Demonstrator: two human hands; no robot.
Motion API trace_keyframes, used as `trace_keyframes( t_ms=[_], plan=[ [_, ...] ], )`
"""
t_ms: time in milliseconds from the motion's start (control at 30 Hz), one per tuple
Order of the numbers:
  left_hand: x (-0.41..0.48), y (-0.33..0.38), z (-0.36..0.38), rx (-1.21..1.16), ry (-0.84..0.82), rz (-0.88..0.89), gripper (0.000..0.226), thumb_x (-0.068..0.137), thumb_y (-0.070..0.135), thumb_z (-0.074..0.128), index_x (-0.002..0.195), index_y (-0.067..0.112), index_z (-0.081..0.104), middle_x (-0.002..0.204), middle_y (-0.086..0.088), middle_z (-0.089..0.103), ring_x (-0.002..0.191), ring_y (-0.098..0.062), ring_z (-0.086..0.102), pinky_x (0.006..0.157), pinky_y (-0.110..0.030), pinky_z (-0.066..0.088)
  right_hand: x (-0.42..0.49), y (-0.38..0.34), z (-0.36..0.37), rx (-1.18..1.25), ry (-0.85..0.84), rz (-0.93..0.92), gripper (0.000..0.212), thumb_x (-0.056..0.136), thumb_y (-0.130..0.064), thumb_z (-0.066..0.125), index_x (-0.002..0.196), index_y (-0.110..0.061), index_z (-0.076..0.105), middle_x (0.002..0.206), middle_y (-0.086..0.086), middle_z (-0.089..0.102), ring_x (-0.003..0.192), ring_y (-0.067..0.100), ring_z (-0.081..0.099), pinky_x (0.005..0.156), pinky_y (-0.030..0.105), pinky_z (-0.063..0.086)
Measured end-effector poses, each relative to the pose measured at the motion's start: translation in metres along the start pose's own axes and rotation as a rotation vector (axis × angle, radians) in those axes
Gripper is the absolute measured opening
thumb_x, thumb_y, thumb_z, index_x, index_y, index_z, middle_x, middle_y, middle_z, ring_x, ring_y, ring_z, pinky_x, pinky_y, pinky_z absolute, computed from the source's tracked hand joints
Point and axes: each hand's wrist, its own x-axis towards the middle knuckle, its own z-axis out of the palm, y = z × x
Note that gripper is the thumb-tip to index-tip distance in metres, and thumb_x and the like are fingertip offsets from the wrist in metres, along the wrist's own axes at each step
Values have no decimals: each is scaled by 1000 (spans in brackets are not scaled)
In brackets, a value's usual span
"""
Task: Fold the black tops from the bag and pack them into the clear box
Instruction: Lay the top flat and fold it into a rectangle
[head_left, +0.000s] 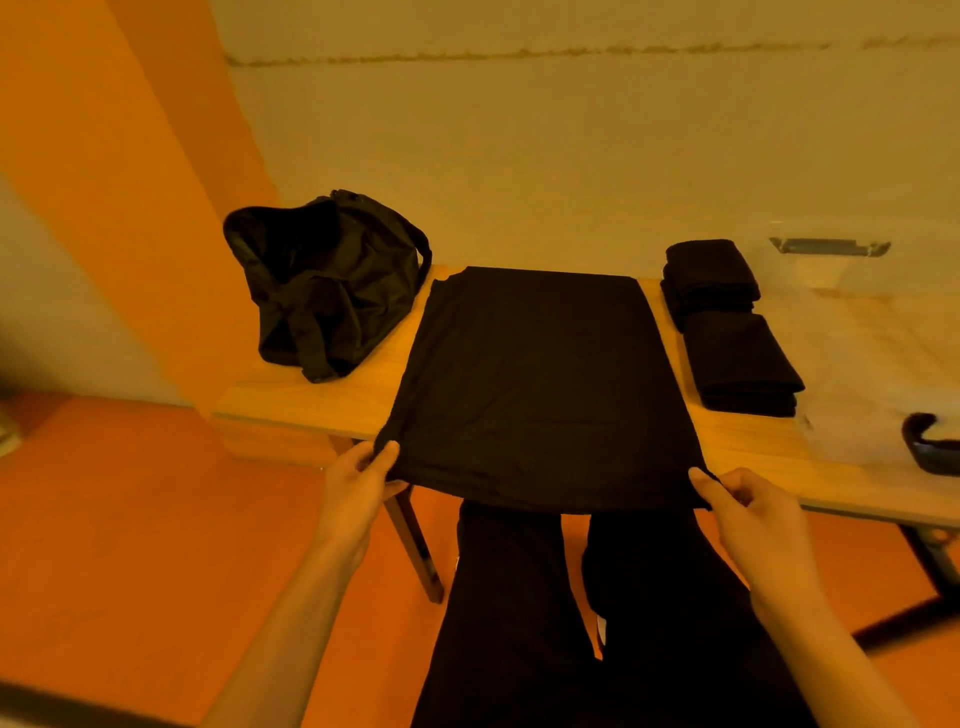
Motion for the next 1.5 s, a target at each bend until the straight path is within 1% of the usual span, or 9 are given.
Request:
trace_keyframes(
  t_ms=[167,267,367,500,767,967,1167,1333,1500],
  plan=[
    [1,-1,-6,-151,74,-15,30,110,25,42,121,17,68,115,-2,75,107,-21,71,87,-40,57,-3,-1,-4,310,-53,161,18,97,-16,65,107,-4,56,88,20,66,66,25,64,56,33,45],
    [3,-2,-5,-224,31,-91,24,104,27,56,123,15,66,116,-4,75,107,-22,72,83,-44,58,-2,-2,-2,364,-83,174,23,95,-15,66,116,-16,55,100,9,66,82,28,72,63,33,52],
    [7,-6,-4,-108,28,-103,41,88,6,76,123,10,57,121,-14,69,103,-28,73,72,-38,63,-4,2,0,370,-55,106,27,90,-20,72,114,-22,59,86,9,69,71,24,67,61,33,51],
    [6,-13,-15,-58,22,13,24,99,-5,56,117,11,56,123,-18,66,106,-29,71,73,-34,63,-10,6,1,383,57,-48,21,89,-21,72,108,-24,63,71,8,63,53,19,52,54,33,46],
    [2,-1,-31,-32,18,106,32,100,0,57,128,14,58,116,-5,72,106,-20,72,85,-41,58,-1,12,0,414,30,122,14,92,-19,70,102,-9,71,92,9,68,79,20,62,69,30,50],
    [6,-5,-22,-48,47,15,9,97,5,63,102,1,69,106,-9,72,109,-28,69,84,-38,56,7,23,12,186,-79,219,19,93,-26,71,99,-9,66,87,15,67,54,18,51,41,26,40],
    [3,-9,-25,-97,86,3,37,91,1,70,125,11,60,115,-11,70,106,-23,70,89,-40,56,8,27,19,362,-101,286,8,96,-13,66,102,-9,65,82,9,57,53,10,40,36,16,31],
    [1,-14,-34,-23,16,-123,21,90,15,73,110,9,70,111,-9,73,105,-25,69,93,-41,53,5,31,19,275,-81,251,16,98,-21,64,94,-5,67,72,10,56,57,14,48,52,25,40],
    [-5,-1,-35,-58,-107,-65,28,84,27,69,104,8,67,84,-1,68,78,-15,63,72,-36,43,-10,24,19,298,22,89,15,101,-24,58,100,-9,60,91,14,70,82,25,71,75,40,55]
  ],
)
